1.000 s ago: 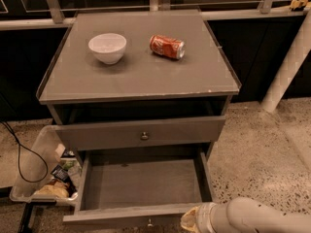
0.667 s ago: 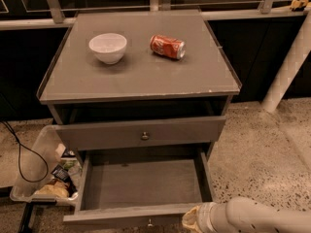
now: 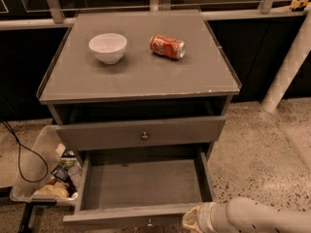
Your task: Close middle drawer
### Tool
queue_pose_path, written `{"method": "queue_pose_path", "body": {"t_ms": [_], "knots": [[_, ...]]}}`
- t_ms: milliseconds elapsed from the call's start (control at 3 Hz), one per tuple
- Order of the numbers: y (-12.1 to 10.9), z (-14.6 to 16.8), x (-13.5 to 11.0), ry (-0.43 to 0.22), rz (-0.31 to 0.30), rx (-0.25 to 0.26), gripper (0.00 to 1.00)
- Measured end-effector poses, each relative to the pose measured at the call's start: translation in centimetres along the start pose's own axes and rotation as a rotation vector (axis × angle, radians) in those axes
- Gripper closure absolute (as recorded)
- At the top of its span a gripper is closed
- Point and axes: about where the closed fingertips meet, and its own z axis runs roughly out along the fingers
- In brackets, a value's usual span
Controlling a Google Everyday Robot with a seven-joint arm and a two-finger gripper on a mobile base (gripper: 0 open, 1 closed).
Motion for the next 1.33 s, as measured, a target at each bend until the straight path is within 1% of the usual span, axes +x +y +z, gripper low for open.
{"method": "queue_pose_path", "body": {"t_ms": [667, 1000, 1333], "knots": [[0.0, 0.0, 0.0, 0.000, 0.000, 0.000, 0.35], [-1.3, 0.7, -0.3, -0.013, 0.002, 0.002, 0.13], [-0.7, 0.7, -0.3, -0.013, 0.002, 0.002, 0.14]]}}
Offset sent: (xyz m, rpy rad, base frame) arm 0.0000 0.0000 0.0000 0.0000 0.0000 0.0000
